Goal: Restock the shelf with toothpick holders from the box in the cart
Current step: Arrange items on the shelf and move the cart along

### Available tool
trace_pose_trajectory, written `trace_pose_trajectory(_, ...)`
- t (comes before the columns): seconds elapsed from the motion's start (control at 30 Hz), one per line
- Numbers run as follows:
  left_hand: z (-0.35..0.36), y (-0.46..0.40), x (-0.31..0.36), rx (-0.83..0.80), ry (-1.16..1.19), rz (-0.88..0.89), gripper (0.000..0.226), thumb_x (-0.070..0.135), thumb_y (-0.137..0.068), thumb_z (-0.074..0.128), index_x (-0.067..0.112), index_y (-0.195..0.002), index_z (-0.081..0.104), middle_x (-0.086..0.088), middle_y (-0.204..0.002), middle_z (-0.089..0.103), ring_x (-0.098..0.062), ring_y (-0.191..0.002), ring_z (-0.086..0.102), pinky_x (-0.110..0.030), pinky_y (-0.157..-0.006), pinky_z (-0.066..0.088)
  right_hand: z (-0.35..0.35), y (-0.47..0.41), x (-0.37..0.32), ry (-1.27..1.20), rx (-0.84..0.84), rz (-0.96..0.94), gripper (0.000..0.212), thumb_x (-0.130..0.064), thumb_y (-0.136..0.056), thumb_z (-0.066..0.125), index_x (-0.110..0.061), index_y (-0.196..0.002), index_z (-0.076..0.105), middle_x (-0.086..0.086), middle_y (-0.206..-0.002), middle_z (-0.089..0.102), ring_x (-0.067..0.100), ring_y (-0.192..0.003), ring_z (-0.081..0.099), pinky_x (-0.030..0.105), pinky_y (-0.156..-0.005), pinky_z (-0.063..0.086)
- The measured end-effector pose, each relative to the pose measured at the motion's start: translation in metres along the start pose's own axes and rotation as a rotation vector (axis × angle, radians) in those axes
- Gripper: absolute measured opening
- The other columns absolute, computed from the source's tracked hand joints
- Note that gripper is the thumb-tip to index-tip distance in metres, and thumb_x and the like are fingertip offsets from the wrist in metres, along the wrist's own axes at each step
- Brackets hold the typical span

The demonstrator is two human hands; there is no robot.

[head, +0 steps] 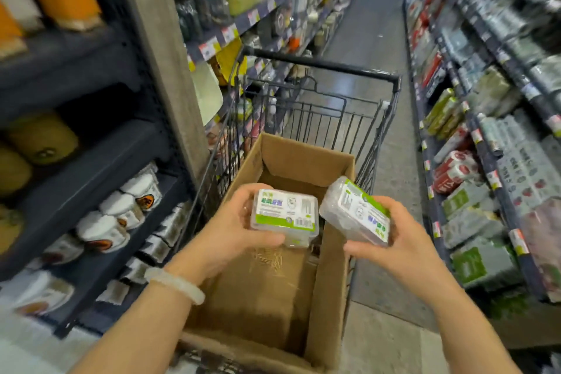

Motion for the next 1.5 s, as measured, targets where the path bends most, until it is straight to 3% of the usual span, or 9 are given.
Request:
trace_pose_trajectory(0.13, -0.004, 0.048, 0.024, 0.02, -0.001, 0.071, 0.071, -0.018, -0.067, 0.072, 0.018, -0.123, 0.046, -0.008, -0.117, 0.066, -0.018, -0.101, 0.067, -0.021, -0.072, 0.054, -0.005, 0.022, -0.023, 0.073, -0.083, -0.096, 0.078, -0.009, -0.053, 0.091, -0.035, -0.114, 0.05, -0.001, -0.117, 0.061, 0.003, -0.099, 0.061, 0.014, -0.082, 0.048)
trace_pose_trajectory(0.23, -0.007, 0.081, 0.036, 0.052, 0.017, 0.119, 0.073, -0.014, -0.064, 0.076, 0.017, -0.123, 0.047, -0.006, -0.114, 0.068, -0.019, -0.101, 0.067, -0.021, -0.071, 0.053, 0.004, 0.034, -0.043, 0.081, -0.118, -0.16, 0.082, -0.019, -0.046, 0.091, -0.036, -0.114, 0.049, -0.006, -0.112, 0.064, 0.003, -0.099, 0.063, 0.016, -0.083, 0.049)
trace_pose_trajectory(0.37, -0.013, 0.123, 0.055, 0.116, -0.013, 0.19, 0.072, -0.007, -0.059, 0.075, 0.019, -0.12, 0.048, -0.001, -0.108, 0.071, -0.016, -0.098, 0.068, -0.021, -0.072, 0.053, 0.014, 0.045, -0.07, 0.094, -0.154, -0.25, 0.082, -0.002, -0.051, 0.09, -0.041, -0.11, 0.048, -0.01, -0.104, 0.067, 0.0, -0.095, 0.063, 0.014, -0.078, 0.05)
trace_pose_trajectory(0.53, -0.026, 0.164, 0.081, 0.193, -0.072, 0.272, 0.07, -0.01, -0.062, 0.077, 0.023, -0.117, 0.049, 0.005, -0.104, 0.071, -0.011, -0.095, 0.067, -0.019, -0.069, 0.052, 0.024, 0.054, -0.112, 0.095, -0.2, -0.353, 0.084, -0.003, -0.051, 0.09, -0.05, -0.108, 0.049, -0.013, -0.107, 0.067, 0.003, -0.101, 0.063, 0.029, -0.086, 0.052)
trace_pose_trajectory(0.77, -0.049, 0.208, 0.132, 0.266, -0.085, 0.372, 0.074, 0.001, -0.059, 0.08, 0.025, -0.122, 0.05, -0.003, -0.114, 0.068, -0.02, -0.102, 0.066, -0.025, -0.076, 0.054, 0.035, 0.059, -0.187, 0.072, -0.232, -0.522, 0.081, -0.014, -0.054, 0.089, -0.047, -0.114, 0.047, -0.02, -0.11, 0.065, -0.004, -0.101, 0.061, 0.017, -0.084, 0.049)
trace_pose_trajectory(0.9, -0.065, 0.234, 0.17, 0.338, -0.105, 0.438, 0.075, -0.015, -0.061, 0.077, 0.019, -0.122, 0.05, -0.005, -0.108, 0.07, -0.015, -0.084, 0.07, -0.018, -0.065, 0.054, 0.049, 0.06, -0.236, -0.011, -0.255, -0.601, 0.078, -0.027, -0.044, 0.084, -0.045, -0.112, 0.049, -0.03, -0.107, 0.062, -0.005, -0.097, 0.061, 0.012, -0.078, 0.049)
trace_pose_trajectory(0.97, -0.075, 0.249, 0.189, 0.387, -0.144, 0.484, 0.075, -0.007, -0.058, 0.075, 0.02, -0.123, 0.051, -0.002, -0.108, 0.07, -0.016, -0.092, 0.069, -0.019, -0.07, 0.054, 0.058, 0.061, -0.26, -0.065, -0.269, -0.635, 0.08, -0.025, -0.043, 0.082, -0.043, -0.113, 0.048, -0.031, -0.106, 0.062, -0.005, -0.096, 0.061, 0.007, -0.074, 0.048)
trace_pose_trajectory(1.17, -0.118, 0.299, 0.228, 0.453, -0.168, 0.552, 0.077, -0.003, -0.06, 0.083, 0.023, -0.124, 0.051, 0.002, -0.112, 0.07, -0.018, -0.098, 0.068, -0.023, -0.072, 0.055, 0.096, 0.066, -0.322, -0.193, -0.333, -0.704, 0.078, -0.014, -0.041, 0.08, -0.033, -0.111, 0.05, -0.028, -0.097, 0.065, -0.006, -0.088, 0.063, 0.01, -0.066, 0.05)
trace_pose_trajectory(1.5, -0.188, 0.341, 0.252, 0.438, -0.171, 0.567, 0.067, 0.008, -0.056, 0.082, 0.017, -0.118, 0.059, -0.007, -0.111, 0.07, -0.024, -0.099, 0.068, -0.023, -0.07, 0.054, 0.163, 0.072, -0.382, -0.25, -0.4, -0.738, 0.079, -0.023, -0.04, 0.086, -0.029, -0.111, 0.055, -0.019, -0.101, 0.069, -0.001, -0.09, 0.066, 0.011, -0.068, 0.05)
Point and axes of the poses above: each hand's wrist, its own y-axis away from the middle knuckle, its own z-axis out of the palm, x = y × z, the point moved 1 cm from there along -y, towards the middle knuckle
